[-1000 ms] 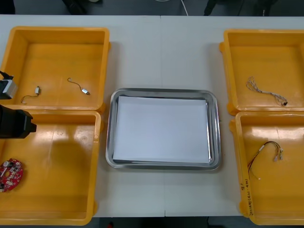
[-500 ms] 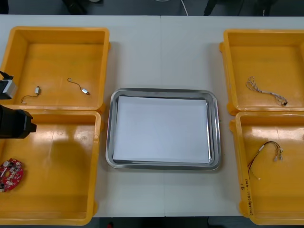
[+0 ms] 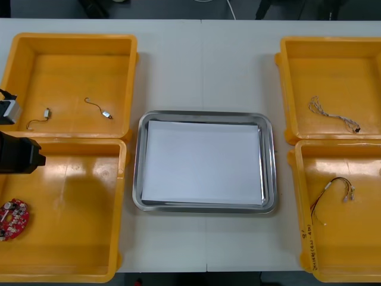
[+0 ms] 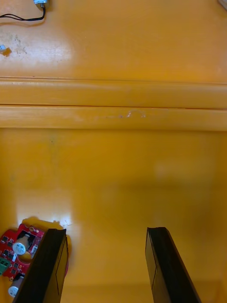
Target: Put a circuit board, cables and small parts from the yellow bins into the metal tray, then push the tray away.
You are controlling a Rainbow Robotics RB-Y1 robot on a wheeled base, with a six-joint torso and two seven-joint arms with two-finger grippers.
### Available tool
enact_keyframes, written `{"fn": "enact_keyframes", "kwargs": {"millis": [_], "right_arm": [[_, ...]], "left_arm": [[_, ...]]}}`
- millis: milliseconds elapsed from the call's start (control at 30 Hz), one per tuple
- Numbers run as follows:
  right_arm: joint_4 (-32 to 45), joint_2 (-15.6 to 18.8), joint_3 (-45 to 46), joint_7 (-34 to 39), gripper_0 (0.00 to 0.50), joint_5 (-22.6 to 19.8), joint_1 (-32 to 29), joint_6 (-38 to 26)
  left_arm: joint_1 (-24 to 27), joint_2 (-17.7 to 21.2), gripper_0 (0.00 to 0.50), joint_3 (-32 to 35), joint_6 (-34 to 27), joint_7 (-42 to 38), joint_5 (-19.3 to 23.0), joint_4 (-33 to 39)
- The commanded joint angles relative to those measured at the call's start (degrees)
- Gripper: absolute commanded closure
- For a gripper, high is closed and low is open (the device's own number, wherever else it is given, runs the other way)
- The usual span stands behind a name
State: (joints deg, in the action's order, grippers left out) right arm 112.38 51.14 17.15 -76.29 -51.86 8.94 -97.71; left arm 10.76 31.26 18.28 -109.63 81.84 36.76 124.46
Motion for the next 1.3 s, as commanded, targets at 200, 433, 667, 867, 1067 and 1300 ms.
{"fn": "enact_keyframes", "kwargs": {"millis": [200, 433, 667, 867, 1067, 1300], "right_arm": [[1.5, 0.5, -0.5, -2.3, 0.000, -0.2, -0.6, 0.1], [1.5, 0.5, -0.5, -2.3, 0.000, -0.2, -0.6, 0.1], [1.5, 0.5, -0.5, -2.3, 0.000, -0.2, -0.6, 0.1], [1.5, 0.5, -0.5, -2.3, 0.000, -0.2, -0.6, 0.1], [1.5, 0.5, -0.5, -2.3, 0.000, -0.2, -0.6, 0.1], [1.5, 0.5, -0.5, -2.3, 0.000, -0.2, -0.6, 0.1]], "left_arm": [[1.7, 2.3, 0.023, -0.1, -0.4, 5.6, 0.0, 0.4], [1.7, 2.3, 0.021, -0.1, -0.4, 5.6, 0.0, 0.4], [1.7, 2.3, 0.021, -0.1, -0.4, 5.6, 0.0, 0.4], [1.7, 2.3, 0.021, -0.1, -0.4, 5.6, 0.0, 0.4], [1.7, 2.3, 0.023, -0.1, -0.4, 5.6, 0.0, 0.4], [1.7, 2.3, 0.021, -0.1, -0.4, 5.6, 0.0, 0.4]]}}
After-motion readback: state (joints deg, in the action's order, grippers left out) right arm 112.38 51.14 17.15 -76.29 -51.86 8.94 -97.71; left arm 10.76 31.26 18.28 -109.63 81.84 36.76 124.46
